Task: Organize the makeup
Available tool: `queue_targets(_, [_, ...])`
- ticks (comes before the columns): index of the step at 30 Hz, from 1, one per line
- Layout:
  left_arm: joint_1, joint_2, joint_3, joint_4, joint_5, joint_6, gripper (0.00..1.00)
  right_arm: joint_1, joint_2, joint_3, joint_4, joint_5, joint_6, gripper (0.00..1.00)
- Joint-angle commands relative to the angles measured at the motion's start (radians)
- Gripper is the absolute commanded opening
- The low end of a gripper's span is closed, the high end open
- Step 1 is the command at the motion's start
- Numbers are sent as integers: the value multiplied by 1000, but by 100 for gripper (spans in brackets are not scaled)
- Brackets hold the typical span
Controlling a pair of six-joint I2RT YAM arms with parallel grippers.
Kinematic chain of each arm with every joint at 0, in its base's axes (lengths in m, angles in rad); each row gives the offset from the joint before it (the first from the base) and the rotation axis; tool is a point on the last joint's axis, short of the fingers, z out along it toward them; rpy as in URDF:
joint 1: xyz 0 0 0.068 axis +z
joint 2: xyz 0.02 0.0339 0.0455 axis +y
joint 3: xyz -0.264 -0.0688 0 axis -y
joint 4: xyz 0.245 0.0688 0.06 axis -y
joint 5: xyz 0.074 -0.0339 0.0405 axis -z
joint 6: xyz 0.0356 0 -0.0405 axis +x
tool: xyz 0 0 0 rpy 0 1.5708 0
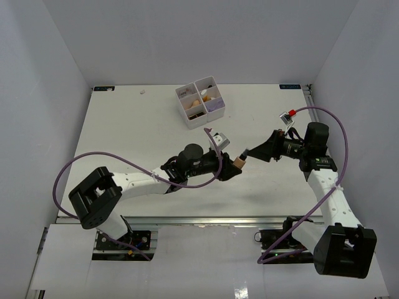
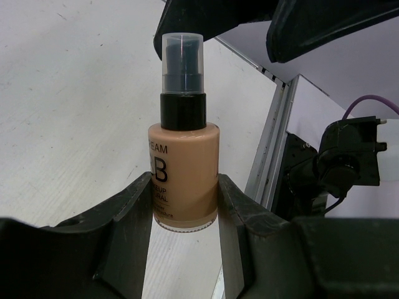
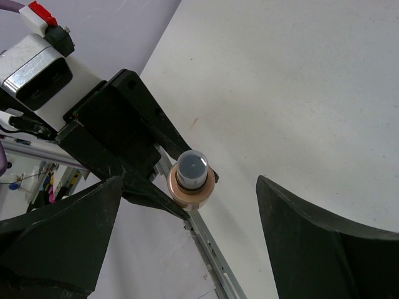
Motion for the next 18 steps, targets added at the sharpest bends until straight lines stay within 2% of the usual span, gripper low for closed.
queue_targets(1, [-8, 17, 69, 40, 3, 15, 4, 24, 16, 9, 43, 14, 5, 96])
queue_targets(4, [-14, 32, 100, 31, 3, 17, 4, 32, 31, 11, 43, 26, -3, 98])
queue_targets(6, [-19, 47, 121, 26, 0, 18, 4, 36, 42, 12, 43, 30, -8, 95])
queue_targets(10, [-25, 66, 155, 9, -2, 21, 4, 40, 53, 18, 40, 36, -18, 86])
queue_targets(18, [-33, 85, 184, -10, -10, 24, 5, 40, 57, 22, 40, 26, -38, 61])
